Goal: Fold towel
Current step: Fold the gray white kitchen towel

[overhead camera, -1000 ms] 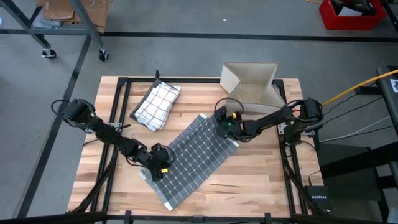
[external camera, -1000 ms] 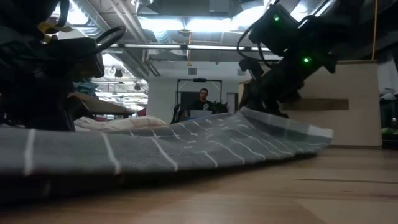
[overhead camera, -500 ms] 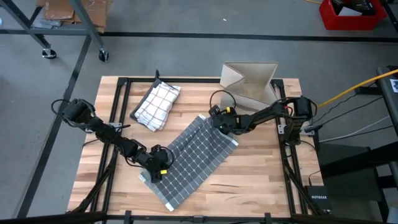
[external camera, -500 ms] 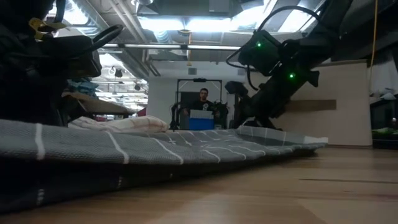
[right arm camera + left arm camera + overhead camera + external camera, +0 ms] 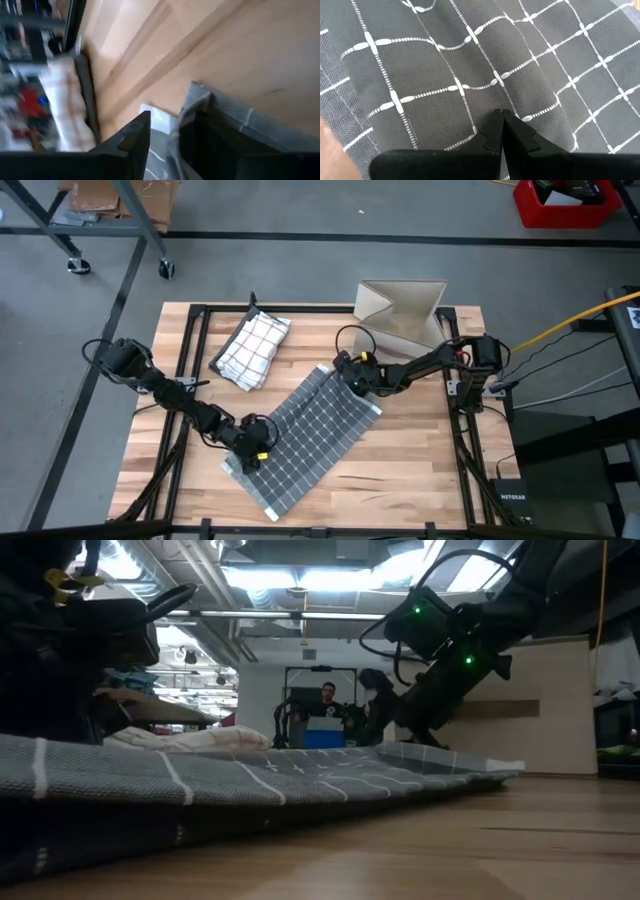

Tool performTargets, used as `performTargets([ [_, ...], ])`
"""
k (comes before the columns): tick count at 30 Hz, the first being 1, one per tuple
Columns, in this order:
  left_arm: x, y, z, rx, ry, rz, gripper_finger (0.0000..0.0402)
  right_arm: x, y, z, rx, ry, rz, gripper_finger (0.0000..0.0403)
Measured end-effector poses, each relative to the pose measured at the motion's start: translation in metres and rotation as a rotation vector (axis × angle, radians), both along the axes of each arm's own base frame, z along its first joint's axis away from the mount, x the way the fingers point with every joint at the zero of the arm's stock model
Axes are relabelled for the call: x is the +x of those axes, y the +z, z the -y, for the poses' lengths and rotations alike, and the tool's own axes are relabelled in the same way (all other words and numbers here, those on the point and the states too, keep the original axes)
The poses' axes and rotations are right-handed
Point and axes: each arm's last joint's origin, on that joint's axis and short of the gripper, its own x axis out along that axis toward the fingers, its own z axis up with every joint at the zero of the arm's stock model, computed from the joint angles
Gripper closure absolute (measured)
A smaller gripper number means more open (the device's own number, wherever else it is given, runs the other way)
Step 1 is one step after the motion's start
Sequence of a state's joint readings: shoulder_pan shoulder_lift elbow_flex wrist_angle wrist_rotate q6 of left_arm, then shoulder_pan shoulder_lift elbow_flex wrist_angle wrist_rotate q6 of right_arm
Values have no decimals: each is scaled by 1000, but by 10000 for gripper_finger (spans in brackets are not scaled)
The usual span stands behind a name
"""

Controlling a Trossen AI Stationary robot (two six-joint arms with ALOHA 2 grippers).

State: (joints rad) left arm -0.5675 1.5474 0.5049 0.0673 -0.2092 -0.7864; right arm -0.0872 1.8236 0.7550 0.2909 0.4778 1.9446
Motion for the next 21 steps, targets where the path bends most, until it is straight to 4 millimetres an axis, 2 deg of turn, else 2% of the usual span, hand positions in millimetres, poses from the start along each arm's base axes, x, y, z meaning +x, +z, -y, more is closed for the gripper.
performTargets([
  [3, -3, 2, 2, 1, -15, 0, 401, -2, 2, -1, -77, 104, -86, 243],
  [13, -19, 1, 20, -22, -30, -36, 401, -6, 3, -5, -158, 371, -263, 242],
  [21, -25, 4, 34, -90, -74, -10, 401, -4, 22, -4, -418, 601, -337, 242],
])
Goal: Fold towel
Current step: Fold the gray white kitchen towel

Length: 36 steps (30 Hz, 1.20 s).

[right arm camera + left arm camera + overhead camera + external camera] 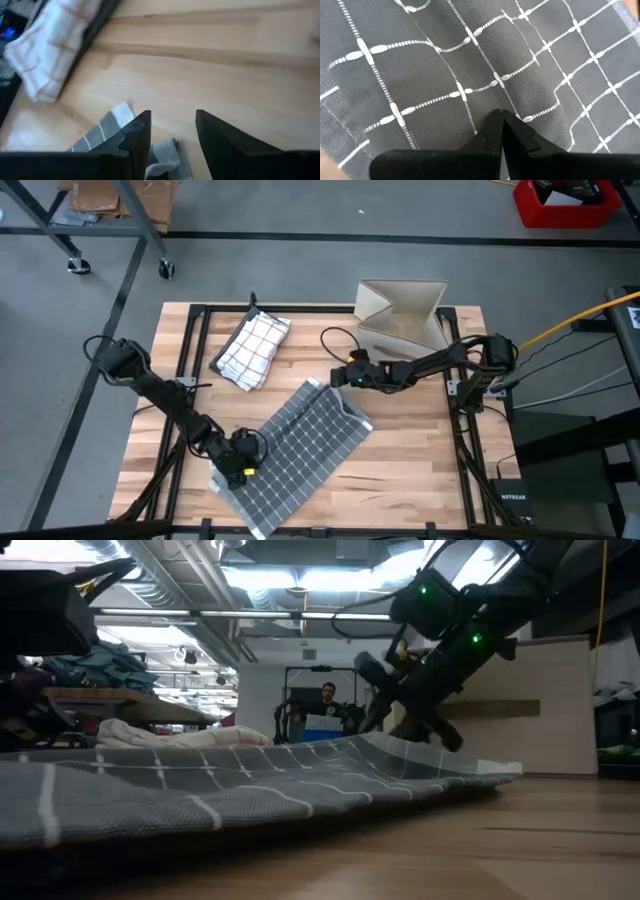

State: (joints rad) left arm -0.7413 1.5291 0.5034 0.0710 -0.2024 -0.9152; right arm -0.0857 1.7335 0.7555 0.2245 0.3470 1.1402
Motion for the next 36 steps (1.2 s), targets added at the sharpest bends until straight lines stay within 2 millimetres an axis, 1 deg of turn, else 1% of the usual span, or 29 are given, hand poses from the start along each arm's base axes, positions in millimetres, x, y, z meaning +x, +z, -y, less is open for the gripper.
performTargets([
  [3, 2, 2, 3, -28, 0, 25, 399, 0, 10, 0, -59, 60, 10, 242],
  [5, 2, 3, 3, -37, 0, 32, 400, 0, 19, -1, -61, 115, 44, 242],
  [8, 4, 3, 1, -46, 34, 35, 400, 4, 29, -11, -29, 310, 107, 242],
  [12, 9, 3, -4, -52, 74, 43, 400, 7, 33, -41, 47, 566, 167, 242],
  [15, 14, 4, -8, -48, 94, 60, 400, 3, 29, -66, 65, 642, 113, 242],
  [17, 16, 5, -11, -46, 103, 66, 399, -2, 24, -80, 70, 646, 51, 242],
  [20, 19, 5, -14, -44, 123, 69, 399, -11, 17, -95, 100, 629, -48, 242],
  [23, 20, 5, -16, -41, 127, 70, 398, -22, 9, -106, 140, 615, -164, 242],
  [26, 20, 5, -16, -41, 130, 69, 398, -33, 2, -113, 181, 582, -274, 242],
  [31, 20, 5, -16, -50, 126, 64, 398, -39, -1, -109, 130, 488, -356, 243],
  [36, 21, 6, -14, -101, 130, 47, 398, -34, -1, -91, 18, 408, -342, 242],
])
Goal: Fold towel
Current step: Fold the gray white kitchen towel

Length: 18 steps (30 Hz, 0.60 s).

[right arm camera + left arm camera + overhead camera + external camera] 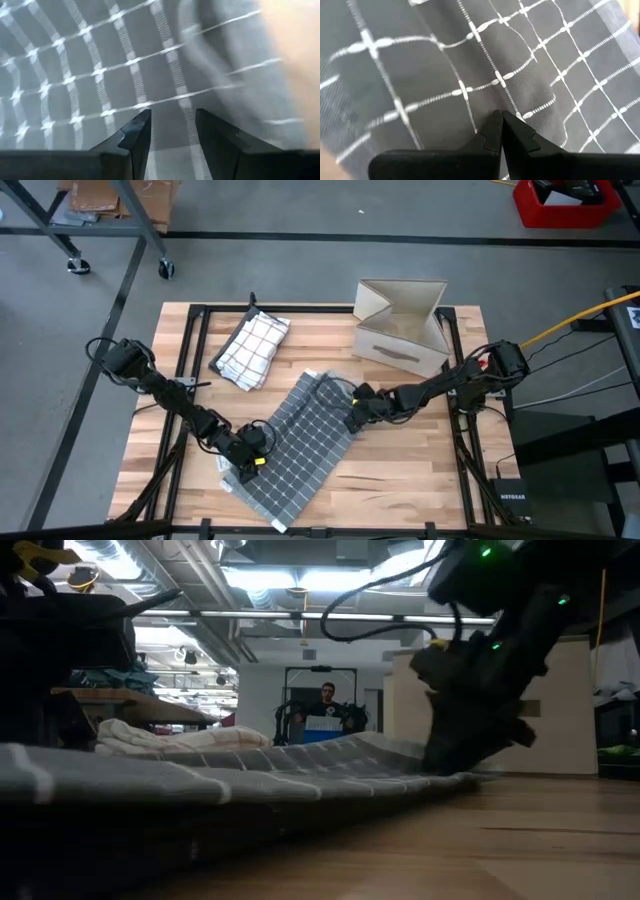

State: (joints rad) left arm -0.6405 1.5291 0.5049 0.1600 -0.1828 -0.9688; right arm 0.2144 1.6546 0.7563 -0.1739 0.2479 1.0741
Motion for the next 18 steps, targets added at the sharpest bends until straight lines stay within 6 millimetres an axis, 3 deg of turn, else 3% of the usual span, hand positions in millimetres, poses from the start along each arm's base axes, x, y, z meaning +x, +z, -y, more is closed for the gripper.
performTargets([
  [9, 4, 5, 4, -75, 19, 48, 398, 17, -11, 46, -92, -68, 45, 243],
  [18, 12, 11, 1, -108, 96, 130, 398, 36, -17, 73, -80, -94, 203, 242],
])
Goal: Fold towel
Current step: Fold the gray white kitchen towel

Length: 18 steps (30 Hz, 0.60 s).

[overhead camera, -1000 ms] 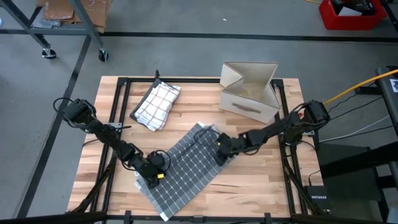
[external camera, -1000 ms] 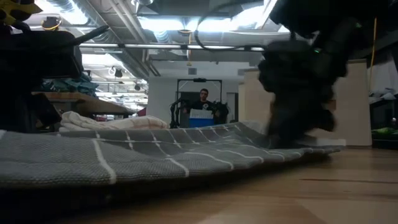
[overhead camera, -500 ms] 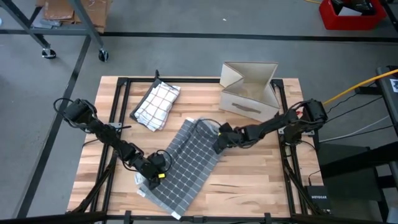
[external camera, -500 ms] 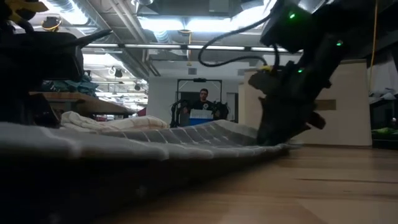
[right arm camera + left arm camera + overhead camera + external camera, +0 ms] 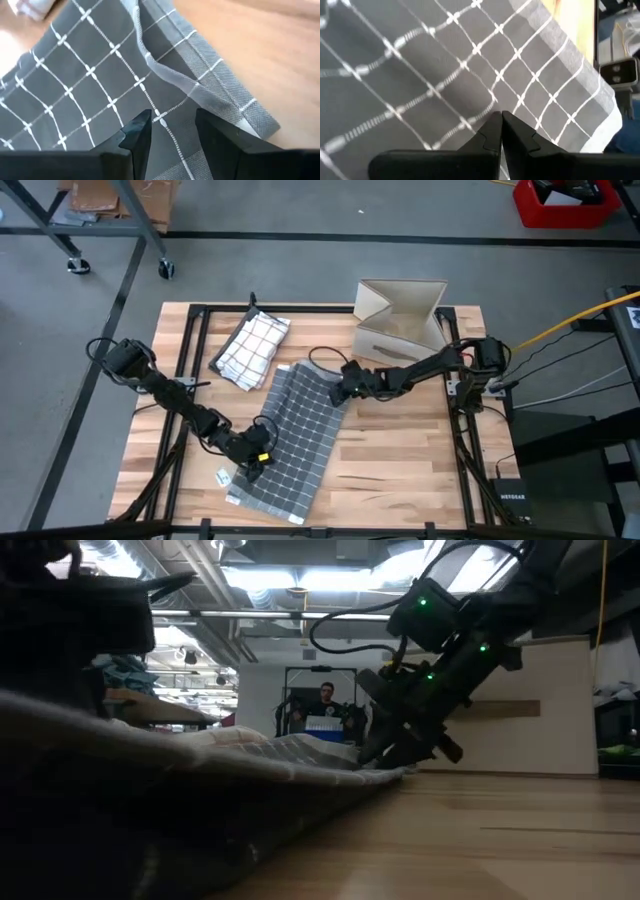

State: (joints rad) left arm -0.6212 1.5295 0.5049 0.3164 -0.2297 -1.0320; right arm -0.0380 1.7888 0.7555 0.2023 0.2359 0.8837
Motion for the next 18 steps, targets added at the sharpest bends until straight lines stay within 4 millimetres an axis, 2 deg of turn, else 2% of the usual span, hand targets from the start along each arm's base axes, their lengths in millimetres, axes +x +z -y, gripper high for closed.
performTargets([
  [4, 4, 1, -5, 19, 27, 19, 398, 2, 2, 9, 24, -5, 33, 243],
  [8, 7, 2, -10, 20, 48, 24, 398, 2, 8, 4, 50, 107, 46, 243],
  [13, 10, 13, -15, 77, 3, 91, 400, 3, 27, -22, 41, 258, 121, 243],
  [18, 9, 16, -19, 163, -59, 110, 400, 5, 41, -56, 7, 316, 226, 243],
])
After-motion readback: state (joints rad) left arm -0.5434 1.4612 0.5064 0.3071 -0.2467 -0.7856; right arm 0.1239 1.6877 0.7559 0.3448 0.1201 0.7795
